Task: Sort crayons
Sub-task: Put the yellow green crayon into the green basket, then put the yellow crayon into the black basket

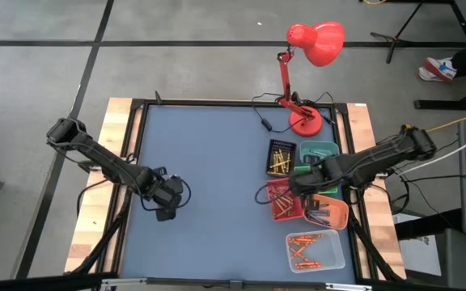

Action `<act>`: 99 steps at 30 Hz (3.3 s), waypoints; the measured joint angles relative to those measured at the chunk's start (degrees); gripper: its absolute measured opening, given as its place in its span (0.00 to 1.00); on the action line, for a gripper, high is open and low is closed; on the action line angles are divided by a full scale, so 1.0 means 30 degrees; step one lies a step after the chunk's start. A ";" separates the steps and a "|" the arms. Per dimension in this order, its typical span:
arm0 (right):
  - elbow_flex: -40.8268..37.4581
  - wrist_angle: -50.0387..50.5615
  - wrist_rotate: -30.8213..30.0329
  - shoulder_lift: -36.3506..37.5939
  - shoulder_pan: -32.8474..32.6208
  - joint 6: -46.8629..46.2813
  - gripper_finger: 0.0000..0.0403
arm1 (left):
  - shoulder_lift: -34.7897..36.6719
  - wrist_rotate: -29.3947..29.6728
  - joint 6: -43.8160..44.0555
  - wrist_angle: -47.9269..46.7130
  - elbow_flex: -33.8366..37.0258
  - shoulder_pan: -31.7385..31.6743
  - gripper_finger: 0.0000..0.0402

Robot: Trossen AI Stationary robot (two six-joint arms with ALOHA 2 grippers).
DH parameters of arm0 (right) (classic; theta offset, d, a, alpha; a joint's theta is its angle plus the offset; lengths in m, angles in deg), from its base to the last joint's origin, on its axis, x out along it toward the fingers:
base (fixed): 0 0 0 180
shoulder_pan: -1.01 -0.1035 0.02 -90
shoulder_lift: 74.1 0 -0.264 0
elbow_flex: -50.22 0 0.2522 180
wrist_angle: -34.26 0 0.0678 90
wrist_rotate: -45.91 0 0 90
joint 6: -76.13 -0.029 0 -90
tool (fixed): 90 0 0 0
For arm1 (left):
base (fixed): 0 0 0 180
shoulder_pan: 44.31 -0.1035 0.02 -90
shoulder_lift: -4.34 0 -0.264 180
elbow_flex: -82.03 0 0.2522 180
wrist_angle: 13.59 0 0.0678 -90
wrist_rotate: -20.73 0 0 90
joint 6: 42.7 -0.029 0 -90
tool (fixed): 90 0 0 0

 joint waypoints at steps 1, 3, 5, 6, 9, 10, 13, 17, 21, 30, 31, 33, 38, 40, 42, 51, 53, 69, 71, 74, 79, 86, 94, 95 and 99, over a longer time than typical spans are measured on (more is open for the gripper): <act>-0.0570 -0.0038 -0.0116 0.0348 0.0000 -0.0165 0.04 | 0.0000 0.0014 -0.0212 -0.0050 0.0000 -0.0047 0.21; -0.1513 -0.0050 -0.0283 0.0763 0.0022 -0.0265 0.04 | 0.0000 0.0011 -0.0283 -0.0282 0.0000 -0.0075 0.21; -0.2217 -0.0106 -0.0283 0.0871 0.0022 -0.0265 0.04 | 0.0000 0.0015 -0.0282 -0.0312 0.0000 -0.0075 0.21; -0.2509 -0.0111 -0.0283 0.0871 0.0022 -0.0245 0.04 | 0.0000 0.0032 -0.0290 -0.0310 0.0000 -0.0075 0.21; -0.3165 -0.0116 -0.0278 0.0807 0.0022 -0.0252 0.04 | 0.0000 0.0054 -0.0290 -0.0324 0.0000 -0.0075 0.21; -0.3338 -0.0122 -0.0276 0.0787 0.0022 -0.0250 0.04 | 0.0000 0.0058 -0.0297 -0.0327 0.0000 -0.0075 0.21; -0.3632 -0.0120 -0.0280 0.0783 0.0022 -0.0250 0.04 | 0.0000 0.0058 -0.0297 -0.0405 0.0000 -0.0068 0.21; -0.3724 -0.0127 -0.0276 0.0777 0.0022 -0.0280 0.10 | 0.0000 0.0058 -0.0306 -0.0437 0.0000 -0.0068 0.21; -0.3724 -0.0138 -0.0276 0.0776 0.0022 -0.0301 0.22 | 0.0000 -0.0319 -0.0681 -0.0456 0.0000 -0.0068 0.21; -0.3724 -0.0260 -0.0276 0.0776 0.0022 -0.0177 0.39 | 0.0000 -0.2004 -0.5343 -0.0429 0.0023 0.0238 0.21; -0.3724 -0.0344 -0.0276 0.0776 0.0022 -0.0170 0.39 | 0.0000 -0.2001 -0.5843 -0.0321 0.0130 0.0238 0.21; -0.3724 -0.0503 -0.0276 0.0776 0.0022 -0.0170 0.39 | 0.0000 -0.1938 -0.6643 -0.0332 0.0507 0.0238 0.21; -0.3724 -0.1346 -0.0276 0.0769 0.0022 -0.0163 0.39 | -0.0007 -0.1967 -0.6831 0.0280 0.2221 -0.0001 0.21; -0.3724 -0.1734 -0.0276 0.0769 0.0022 -0.0163 0.39 | -0.0007 -0.1968 -0.6803 0.0666 0.2885 -0.0097 0.21; -0.3724 -0.1987 -0.0276 0.0769 0.0022 -0.0163 0.39 | -0.0007 -0.1960 -0.6796 0.1131 0.3517 -0.0235 0.21; -0.3724 -0.2911 -0.0276 0.0769 0.0022 -0.0156 0.39 | 0.0066 -0.2204 -0.6803 0.2455 0.4593 -0.0738 0.20; -0.3724 -0.3154 -0.0276 0.0769 0.0022 -0.0156 0.39 | 0.0066 -0.2366 -0.6803 0.2595 0.4599 -0.0738 0.18; -0.3724 -0.7770 -0.0270 0.0769 0.0021 -0.0148 0.39 | -0.0056 -0.2222 -0.4258 0.5743 0.4356 -0.0731 0.02; -0.3724 -0.8774 -0.0269 0.0769 0.0022 -0.0148 0.39 | -0.0095 -0.2223 -0.4250 0.7465 0.4243 -0.0732 0.01; -0.3724 -1.0686 -0.0274 0.0769 0.0022 -0.0147 0.39 | -0.0065 -0.2055 -0.4515 1.0059 0.4233 -0.0746 0.01; -0.3730 -1.4673 -0.0269 0.0762 0.0018 0.0990 0.39 | -0.0051 0.0615 -0.6198 1.6038 0.4226 -0.0746 0.01; -0.3732 -2.1723 -0.0355 0.0752 0.0015 0.5351 0.39 | -0.0044 0.5727 -1.1371 2.3642 0.4211 -0.0772 0.01; -0.3724 -3.0258 -0.1276 -0.0583 0.0330 0.8841 0.39 | -0.0022 0.6572 -1.6247 2.9830 0.4198 -0.1562 0.01; -0.3724 -3.1076 -0.1105 -0.0875 0.0461 0.8977 0.39 | -0.0022 0.6563 -1.6280 3.0223 0.4197 -0.1657 0.01; -0.3724 -3.3532 -0.0917 -0.2132 0.1057 0.9218 0.39 | -0.0007 0.6564 -1.6288 3.0827 0.4189 -0.1875 0.01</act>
